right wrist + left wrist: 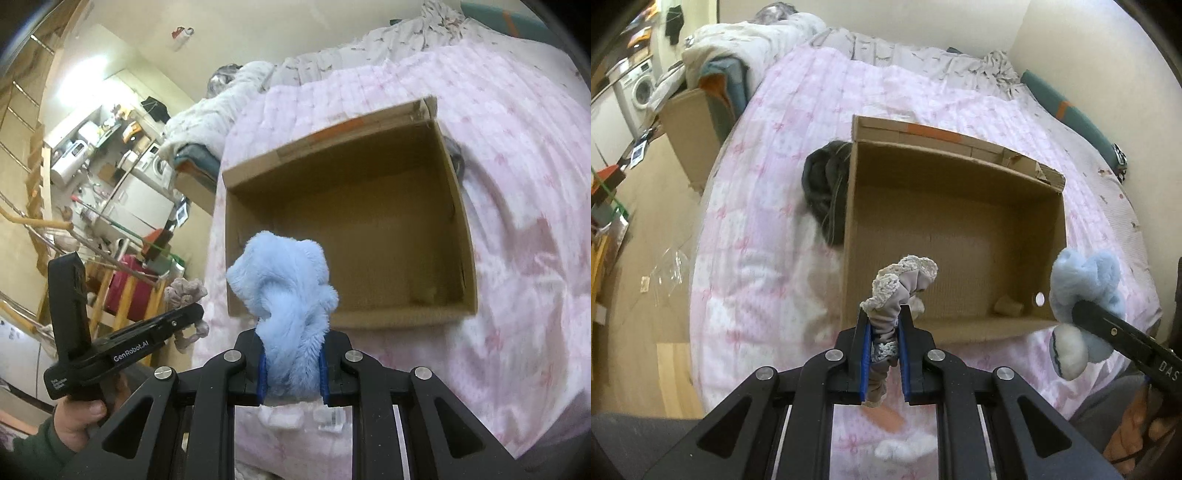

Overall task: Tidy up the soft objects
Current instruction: 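Carry both scrunchies over the box and release them inside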

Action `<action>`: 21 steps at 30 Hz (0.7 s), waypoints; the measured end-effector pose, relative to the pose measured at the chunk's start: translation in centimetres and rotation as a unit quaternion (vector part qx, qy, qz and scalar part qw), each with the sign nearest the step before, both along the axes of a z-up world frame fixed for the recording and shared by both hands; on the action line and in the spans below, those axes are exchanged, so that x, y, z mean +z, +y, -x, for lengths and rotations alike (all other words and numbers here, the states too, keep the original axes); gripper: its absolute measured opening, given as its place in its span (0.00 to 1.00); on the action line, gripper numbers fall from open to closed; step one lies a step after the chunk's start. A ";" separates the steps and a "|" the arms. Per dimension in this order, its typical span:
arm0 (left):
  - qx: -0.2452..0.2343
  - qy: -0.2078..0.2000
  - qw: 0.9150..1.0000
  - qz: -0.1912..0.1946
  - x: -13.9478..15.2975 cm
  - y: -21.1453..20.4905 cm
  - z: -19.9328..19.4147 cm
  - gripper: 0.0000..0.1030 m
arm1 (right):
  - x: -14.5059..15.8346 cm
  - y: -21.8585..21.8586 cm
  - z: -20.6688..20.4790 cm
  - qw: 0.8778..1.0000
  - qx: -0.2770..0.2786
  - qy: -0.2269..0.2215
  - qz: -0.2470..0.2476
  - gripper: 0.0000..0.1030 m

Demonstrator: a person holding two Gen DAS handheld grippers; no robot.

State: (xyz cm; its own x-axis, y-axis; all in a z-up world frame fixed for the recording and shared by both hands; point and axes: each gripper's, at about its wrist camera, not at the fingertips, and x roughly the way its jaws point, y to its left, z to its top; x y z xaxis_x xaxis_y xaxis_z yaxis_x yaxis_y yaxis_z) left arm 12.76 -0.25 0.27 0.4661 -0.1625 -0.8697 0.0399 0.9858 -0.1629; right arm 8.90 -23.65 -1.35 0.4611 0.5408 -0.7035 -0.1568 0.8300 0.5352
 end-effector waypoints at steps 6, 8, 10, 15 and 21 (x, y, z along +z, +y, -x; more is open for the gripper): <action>-0.015 -0.007 1.000 -0.025 -1.4 -1.1 -2.9 0.11 | -0.7 -0.8 -2.8 1.000 -0.018 -0.005 0.016 0.21; -0.016 -0.013 0.999 -0.029 -2.1 -1.4 -3.5 0.11 | -1.5 -1.5 -3.6 0.999 -0.030 -0.004 0.020 0.21; -0.017 -0.009 0.999 -0.026 -3.1 -1.4 -3.8 0.11 | -2.5 -1.9 -4.0 0.999 -0.043 0.000 0.023 0.21; -0.019 0.005 0.999 -0.029 -5.2 -1.5 -4.0 0.11 | -4.7 -2.0 -4.4 0.998 -0.054 0.024 0.038 0.21; -0.012 0.007 1.000 -0.019 -5.6 -1.6 -4.1 0.11 | -5.8 -1.5 -4.7 0.997 -0.041 0.038 0.054 0.23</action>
State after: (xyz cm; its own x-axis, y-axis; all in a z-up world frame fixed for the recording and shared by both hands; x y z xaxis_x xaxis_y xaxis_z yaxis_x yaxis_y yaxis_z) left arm 16.86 -1.87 -5.35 0.4501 -0.1405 -0.8819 0.0619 0.9901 -0.1262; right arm 13.65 -25.19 -7.18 0.4437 0.4228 -0.7901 -0.0483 0.8917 0.4500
